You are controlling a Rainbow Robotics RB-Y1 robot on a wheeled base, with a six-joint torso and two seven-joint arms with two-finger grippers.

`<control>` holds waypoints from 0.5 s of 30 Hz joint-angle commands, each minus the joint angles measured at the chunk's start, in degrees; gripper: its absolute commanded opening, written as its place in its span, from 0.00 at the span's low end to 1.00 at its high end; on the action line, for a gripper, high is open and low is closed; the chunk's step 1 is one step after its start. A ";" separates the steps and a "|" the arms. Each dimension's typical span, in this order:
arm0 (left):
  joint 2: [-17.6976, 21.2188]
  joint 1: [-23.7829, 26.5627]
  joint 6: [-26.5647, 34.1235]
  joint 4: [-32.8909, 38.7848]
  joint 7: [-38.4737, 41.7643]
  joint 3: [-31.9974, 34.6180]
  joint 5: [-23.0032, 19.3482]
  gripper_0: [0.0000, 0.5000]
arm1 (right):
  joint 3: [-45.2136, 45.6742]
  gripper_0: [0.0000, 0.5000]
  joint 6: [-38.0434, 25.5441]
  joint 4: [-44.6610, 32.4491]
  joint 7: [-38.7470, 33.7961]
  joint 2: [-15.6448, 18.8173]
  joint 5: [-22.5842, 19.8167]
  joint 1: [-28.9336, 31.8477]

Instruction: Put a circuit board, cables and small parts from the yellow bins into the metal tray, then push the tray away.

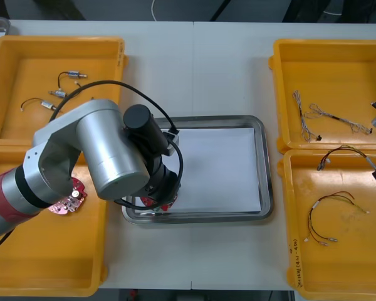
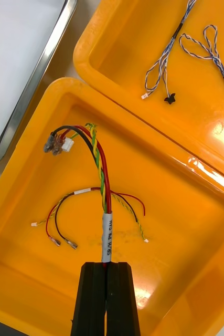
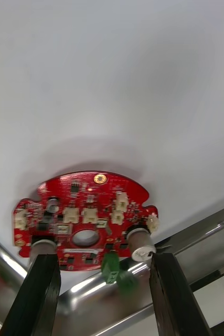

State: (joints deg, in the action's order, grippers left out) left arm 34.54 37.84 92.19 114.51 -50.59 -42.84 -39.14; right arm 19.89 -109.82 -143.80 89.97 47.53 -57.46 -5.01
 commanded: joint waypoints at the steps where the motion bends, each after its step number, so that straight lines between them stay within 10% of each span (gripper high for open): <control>1: -0.35 2.06 4.49 4.49 2.78 7.33 -1.81 1.00 | 0.77 0.00 -0.18 -0.52 0.82 1.16 -0.99 -1.32; 15: 0.27 2.06 17.81 10.20 0.50 26.58 -5.86 1.00 | -12.59 0.00 -0.18 -5.53 0.56 3.97 -0.37 -11.69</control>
State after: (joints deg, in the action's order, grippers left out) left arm 34.54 37.84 108.92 122.29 -50.60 -20.88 -44.01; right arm 11.70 -109.82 -147.85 89.97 49.41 -58.16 -12.10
